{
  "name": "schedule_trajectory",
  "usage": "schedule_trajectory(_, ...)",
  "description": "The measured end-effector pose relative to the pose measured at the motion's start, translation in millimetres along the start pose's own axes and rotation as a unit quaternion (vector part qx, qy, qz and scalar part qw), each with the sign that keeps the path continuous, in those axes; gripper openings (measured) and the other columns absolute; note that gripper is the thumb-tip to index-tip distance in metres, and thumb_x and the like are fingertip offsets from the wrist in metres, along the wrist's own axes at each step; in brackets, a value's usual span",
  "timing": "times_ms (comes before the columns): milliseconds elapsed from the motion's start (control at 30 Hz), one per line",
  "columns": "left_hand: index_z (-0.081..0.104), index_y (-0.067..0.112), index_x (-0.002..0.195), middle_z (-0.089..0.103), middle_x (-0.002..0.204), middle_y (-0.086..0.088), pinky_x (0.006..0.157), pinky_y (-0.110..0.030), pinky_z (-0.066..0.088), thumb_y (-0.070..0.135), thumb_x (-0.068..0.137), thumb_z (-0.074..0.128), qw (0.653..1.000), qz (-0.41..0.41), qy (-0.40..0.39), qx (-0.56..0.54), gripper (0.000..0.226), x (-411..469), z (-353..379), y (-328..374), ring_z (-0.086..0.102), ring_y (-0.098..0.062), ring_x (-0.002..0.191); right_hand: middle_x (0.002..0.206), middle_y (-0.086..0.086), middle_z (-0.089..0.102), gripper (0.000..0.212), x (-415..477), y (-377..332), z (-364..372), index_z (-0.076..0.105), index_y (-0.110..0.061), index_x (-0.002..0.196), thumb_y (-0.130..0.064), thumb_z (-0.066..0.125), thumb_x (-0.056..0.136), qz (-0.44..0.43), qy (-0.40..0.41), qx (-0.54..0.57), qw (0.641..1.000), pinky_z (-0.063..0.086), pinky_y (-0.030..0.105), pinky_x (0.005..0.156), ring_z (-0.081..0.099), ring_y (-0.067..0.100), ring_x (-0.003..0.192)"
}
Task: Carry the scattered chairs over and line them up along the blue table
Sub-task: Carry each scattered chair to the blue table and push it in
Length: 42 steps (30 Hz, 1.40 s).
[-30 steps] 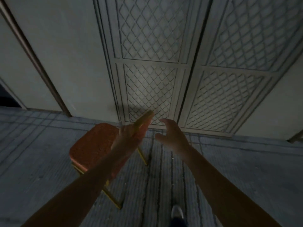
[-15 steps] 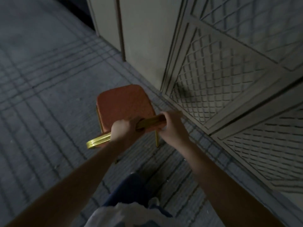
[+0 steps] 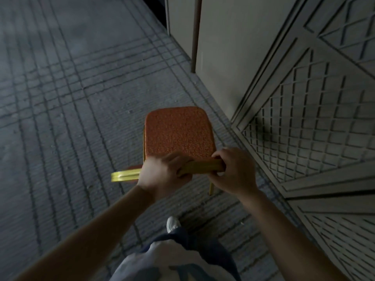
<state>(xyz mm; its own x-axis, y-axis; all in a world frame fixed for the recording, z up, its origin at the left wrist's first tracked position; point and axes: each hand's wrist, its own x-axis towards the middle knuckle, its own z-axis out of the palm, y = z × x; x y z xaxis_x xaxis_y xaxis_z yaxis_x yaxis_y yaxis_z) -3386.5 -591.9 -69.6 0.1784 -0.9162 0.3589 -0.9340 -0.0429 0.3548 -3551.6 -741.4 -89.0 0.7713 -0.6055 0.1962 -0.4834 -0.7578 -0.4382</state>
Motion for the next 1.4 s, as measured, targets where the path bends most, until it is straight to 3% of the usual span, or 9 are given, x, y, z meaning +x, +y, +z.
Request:
schedule_trajectory(200, 0.072, 0.026, 0.093, 0.071, 0.085, 0.008, 0.047, -0.027, 0.051, 0.045, 0.067, 0.066, 0.997, -0.051, 0.029, 0.046, 0.032, 68.1, -23.8, -32.4, 0.067, -0.016, 0.064, 0.068, -0.008, 0.054, 0.037, 74.4, 1.7, -13.7, 0.061, -0.021, 0.072, -0.055, 0.074, 0.066, -0.047, 0.090, 0.037, 0.994, 0.029, 0.020, 0.060, 0.046, 0.004, 0.066)
schedule_trajectory(333, 0.071, 0.027, 0.086, 0.069, 0.080, 0.008, 0.048, -0.027, 0.049, 0.045, 0.064, 0.076, 0.992, -0.094, 0.042, 0.076, 0.029, 111.2, -34.4, -53.1, 0.066, -0.016, 0.065, 0.061, -0.006, 0.054, 0.045, 122.8, 2.1, -19.8, 0.058, -0.020, 0.066, -0.063, 0.068, 0.069, -0.062, 0.115, 0.013, 0.991, 0.031, 0.024, 0.048, 0.050, 0.010, 0.056)
schedule_trajectory(533, 0.071, 0.029, 0.089, 0.067, 0.092, 0.013, 0.054, -0.019, 0.038, 0.055, 0.062, 0.076, 0.985, -0.125, 0.066, 0.100, 0.038, 175.6, -55.3, -81.9, 0.065, -0.013, 0.069, 0.058, -0.012, 0.041, 0.048, 195.9, 1.3, -36.8, 0.042, -0.026, 0.065, -0.065, 0.069, 0.072, -0.093, 0.107, -0.001, 0.990, 0.015, 0.014, 0.046, 0.036, 0.006, 0.049)
schedule_trajectory(600, 0.070, 0.030, 0.090, 0.066, 0.096, 0.014, 0.055, -0.020, 0.037, 0.057, 0.061, 0.075, 0.981, -0.149, 0.068, 0.106, 0.040, 193.6, -59.6, -93.2, 0.065, -0.013, 0.070, 0.057, -0.012, 0.043, 0.051, 219.9, 3.5, -40.1, 0.040, -0.026, 0.064, -0.069, 0.065, 0.073, -0.087, 0.097, -0.005, 0.992, 0.019, 0.017, 0.042, 0.039, 0.008, 0.047)
schedule_trajectory(733, 0.068, 0.027, 0.093, 0.066, 0.097, 0.009, 0.061, -0.025, 0.037, 0.048, 0.065, 0.070, 0.957, -0.247, 0.102, 0.115, 0.036, 215.0, -58.0, -128.9, 0.065, -0.020, 0.080, 0.062, -0.010, 0.055, 0.053, 271.1, 11.8, -40.7, 0.055, -0.025, 0.071, -0.077, 0.050, 0.077, -0.080, 0.073, -0.004, 0.994, 0.040, 0.024, 0.045, 0.051, 0.007, 0.051)
schedule_trajectory(867, 0.067, 0.022, 0.088, 0.066, 0.087, 0.003, 0.066, -0.031, 0.041, 0.043, 0.066, 0.068, 0.939, -0.294, 0.130, 0.124, 0.030, 242.2, -61.3, -164.7, 0.063, -0.024, 0.084, 0.062, -0.010, 0.056, 0.060, 321.9, 12.4, -38.3, 0.056, -0.025, 0.072, -0.084, 0.047, 0.075, -0.065, 0.088, -0.008, 0.994, 0.043, 0.024, 0.046, 0.051, 0.006, 0.051)
schedule_trajectory(1100, 0.067, 0.021, 0.081, 0.063, 0.082, 0.004, 0.068, -0.027, 0.031, 0.061, 0.067, 0.058, 0.934, -0.300, 0.139, 0.135, 0.044, 310.5, -67.7, -225.2, 0.060, -0.020, 0.083, 0.056, -0.011, 0.051, 0.059, 406.7, 17.5, -35.7, 0.051, -0.026, 0.065, -0.085, 0.049, 0.073, -0.048, 0.101, -0.016, 0.994, 0.029, 0.019, 0.041, 0.048, 0.005, 0.046)
schedule_trajectory(1200, 0.067, 0.022, 0.081, 0.062, 0.083, 0.004, 0.066, -0.027, 0.029, 0.063, 0.068, 0.064, 0.934, -0.302, 0.136, 0.133, 0.043, 341.8, -69.9, -251.1, 0.060, -0.021, 0.085, 0.055, -0.013, 0.049, 0.054, 443.5, 18.4, -32.8, 0.048, -0.028, 0.064, -0.082, 0.052, 0.072, -0.030, 0.114, -0.022, 0.993, 0.021, 0.018, 0.042, 0.045, 0.004, 0.046)
schedule_trajectory(1400, 0.062, 0.022, 0.079, 0.061, 0.083, 0.007, 0.057, -0.027, 0.026, 0.070, 0.072, 0.061, 0.940, -0.287, 0.116, 0.142, 0.049, 389.9, -69.3, -293.4, 0.060, -0.019, 0.076, 0.054, -0.017, 0.044, 0.053, 505.8, 27.2, -27.3, 0.049, -0.031, 0.066, -0.084, 0.050, 0.071, -0.019, 0.115, -0.016, 0.993, 0.020, 0.018, 0.043, 0.040, -0.002, 0.046)
